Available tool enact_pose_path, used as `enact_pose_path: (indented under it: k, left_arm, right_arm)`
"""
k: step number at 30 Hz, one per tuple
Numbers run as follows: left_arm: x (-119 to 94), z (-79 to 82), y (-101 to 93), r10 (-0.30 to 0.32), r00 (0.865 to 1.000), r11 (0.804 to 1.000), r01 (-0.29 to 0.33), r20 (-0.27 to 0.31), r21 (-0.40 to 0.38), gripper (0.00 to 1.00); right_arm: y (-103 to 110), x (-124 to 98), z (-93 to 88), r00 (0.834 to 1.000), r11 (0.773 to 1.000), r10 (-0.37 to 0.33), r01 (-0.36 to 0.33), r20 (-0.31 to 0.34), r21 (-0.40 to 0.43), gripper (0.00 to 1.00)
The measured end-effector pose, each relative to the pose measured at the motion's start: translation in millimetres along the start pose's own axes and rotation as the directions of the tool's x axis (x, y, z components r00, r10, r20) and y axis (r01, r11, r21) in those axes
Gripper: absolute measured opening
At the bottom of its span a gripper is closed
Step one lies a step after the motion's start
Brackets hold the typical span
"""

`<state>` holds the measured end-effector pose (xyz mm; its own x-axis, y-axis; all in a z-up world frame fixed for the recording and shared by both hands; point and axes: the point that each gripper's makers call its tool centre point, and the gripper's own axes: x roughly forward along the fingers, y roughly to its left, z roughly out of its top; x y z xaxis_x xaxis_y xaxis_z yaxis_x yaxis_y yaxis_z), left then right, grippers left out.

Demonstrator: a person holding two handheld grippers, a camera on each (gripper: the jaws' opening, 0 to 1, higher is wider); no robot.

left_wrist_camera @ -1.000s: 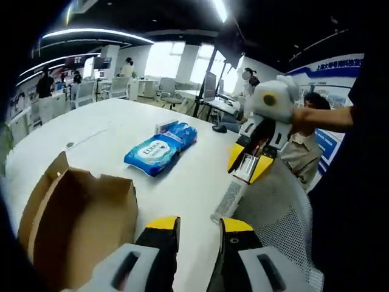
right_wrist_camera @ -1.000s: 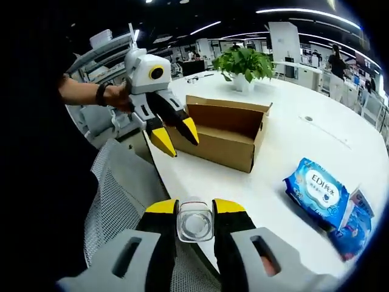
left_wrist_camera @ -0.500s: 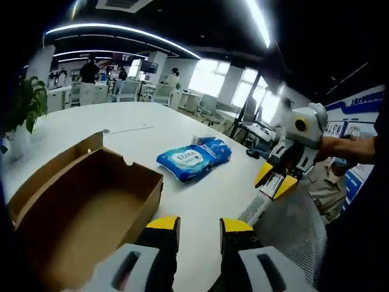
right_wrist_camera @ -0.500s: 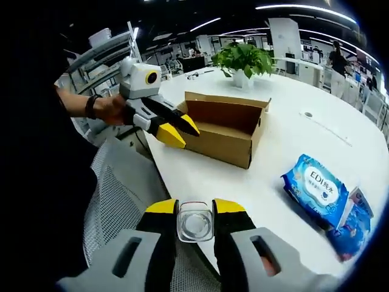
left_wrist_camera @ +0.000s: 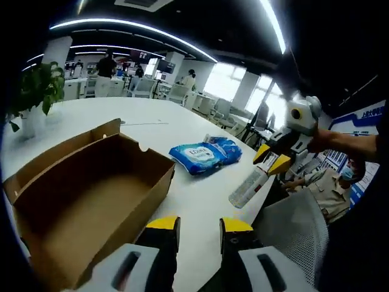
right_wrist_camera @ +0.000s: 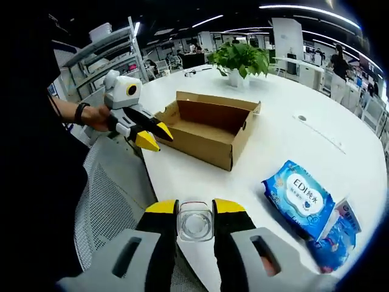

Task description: Operate the shoe box by opening the lid, removing the specified soft item, and placing it in the target area until the item is outside and the box remains undamaged.

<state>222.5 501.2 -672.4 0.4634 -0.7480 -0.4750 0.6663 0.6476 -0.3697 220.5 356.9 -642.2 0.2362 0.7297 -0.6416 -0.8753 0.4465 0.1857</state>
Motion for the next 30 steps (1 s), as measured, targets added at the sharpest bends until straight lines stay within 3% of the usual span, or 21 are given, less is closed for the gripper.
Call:
enact_pose_path:
  k: [10,22,28,30]
  left_arm:
    - [-1.3,-8.7,-7.5,0.01,1.0,1.0,-0.01,-0.004,-0.021,0.26]
    - [-1.6,-11.1,-4.7,0.046,0.999,0.998,-0.046,-0.004,-0.032,0.26]
    - [-2.3,-13.6,-0.6,0.075,0.997,0.996,-0.076,-0.009,-0.037,0.26]
    - [-2.8,-13.7,1.2,0.084,0.996,0.996,-0.084,-0.009,-0.037,0.26]
  right_arm:
    - [-43.6,-10.8,14.5,0.999,0.999,-0.025,0.024,-0.022,-0.042,0.19]
    - [-116.8,-24.8,27.4,0.988,0.986,-0.065,0.042,-0.141,-0.162,0.19]
    - [-154.0,-34.4,35.7,0.971,0.968,-0.097,0.04,-0.22,-0.249,0.19]
    - [-165.6,-37.2,34.8,0.956,0.952,-0.118,0.032,-0.269,-0.303,0.19]
